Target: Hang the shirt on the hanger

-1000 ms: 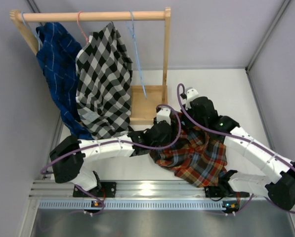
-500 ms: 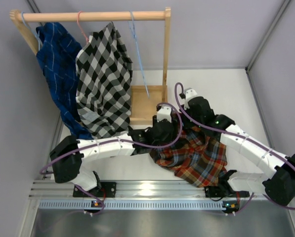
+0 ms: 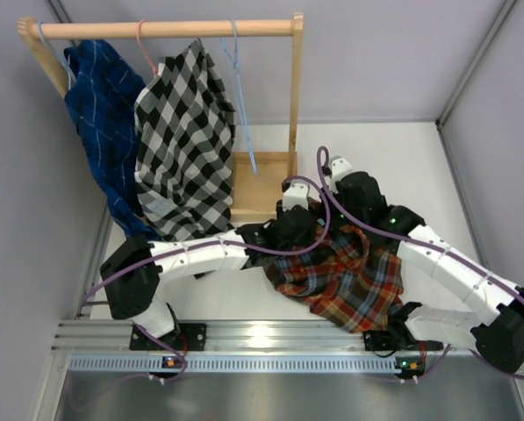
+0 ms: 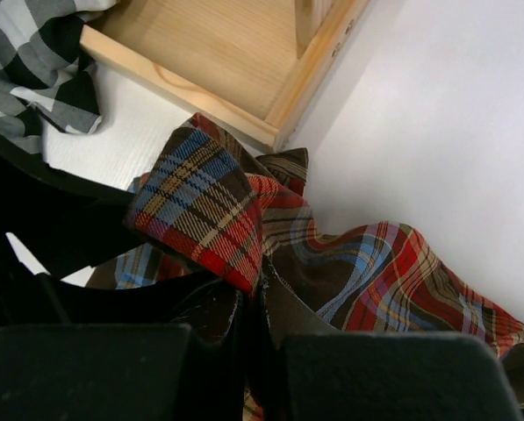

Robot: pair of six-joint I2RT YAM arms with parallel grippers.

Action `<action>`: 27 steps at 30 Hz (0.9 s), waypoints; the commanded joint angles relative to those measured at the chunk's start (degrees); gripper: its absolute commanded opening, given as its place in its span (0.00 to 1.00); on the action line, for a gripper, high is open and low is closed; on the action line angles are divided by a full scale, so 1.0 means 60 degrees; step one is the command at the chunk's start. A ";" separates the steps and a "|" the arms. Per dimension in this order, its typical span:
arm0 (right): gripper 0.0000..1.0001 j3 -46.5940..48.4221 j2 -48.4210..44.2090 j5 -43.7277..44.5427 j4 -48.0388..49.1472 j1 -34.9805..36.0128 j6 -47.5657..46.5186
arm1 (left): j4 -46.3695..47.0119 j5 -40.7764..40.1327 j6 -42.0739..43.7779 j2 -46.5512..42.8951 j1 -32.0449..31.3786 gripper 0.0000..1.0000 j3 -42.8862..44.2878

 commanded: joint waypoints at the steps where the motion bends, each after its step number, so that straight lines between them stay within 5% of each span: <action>1: 0.00 0.0354 -0.0307 -0.0371 0.0342 -0.0060 0.0132 | 0.0157 -0.0237 -0.0147 -0.0126 0.0034 0.54 -0.0091; 5: 0.00 0.0413 -0.0351 -0.0987 0.0415 -0.0074 0.0161 | 0.0727 -0.0005 0.0027 -0.0228 0.0107 0.25 -0.0604; 7: 0.00 0.0442 -0.0351 -0.1308 0.0415 -0.0060 0.0190 | 0.1297 0.0142 0.0247 -0.0302 0.0122 0.25 -0.0823; 9: 0.00 0.0413 -0.0395 -0.1557 0.0430 -0.0074 0.0190 | 0.1708 0.0157 0.0526 -0.0462 0.0122 0.42 -0.0971; 10: 0.00 0.0413 -0.0409 -0.1718 0.0430 -0.0060 0.0190 | 0.1884 0.0157 0.0628 -0.0521 0.0136 0.43 -0.1116; 11: 0.00 0.0413 -0.0424 -0.1734 0.0430 -0.0074 0.0190 | 0.2031 0.0230 0.0803 -0.0652 0.0136 0.34 -0.1190; 12: 0.00 0.0413 -0.0410 -0.1720 0.0415 -0.0060 0.0176 | 0.2004 0.0216 0.0834 -0.0726 0.0136 0.07 -0.1206; 13: 0.00 0.0413 -0.0381 -0.1560 0.0401 -0.0089 0.0132 | 0.1829 0.0173 0.0820 -0.0799 0.0136 0.00 -0.1191; 20: 0.00 0.0647 0.0234 -0.0915 -0.0038 -0.0308 -0.0264 | -0.1346 0.0244 -0.0438 -0.2278 0.0136 0.00 -0.0898; 24: 0.40 0.0969 -0.0115 -0.1191 -0.0039 -0.0338 -0.0206 | -0.1878 0.1384 -0.0513 -0.3054 0.0151 0.00 -0.1248; 27: 0.47 0.1712 -0.0468 -0.1673 -0.0097 -0.0338 -0.0016 | -0.1675 0.2016 -0.0470 -0.3451 0.0180 0.00 -0.1570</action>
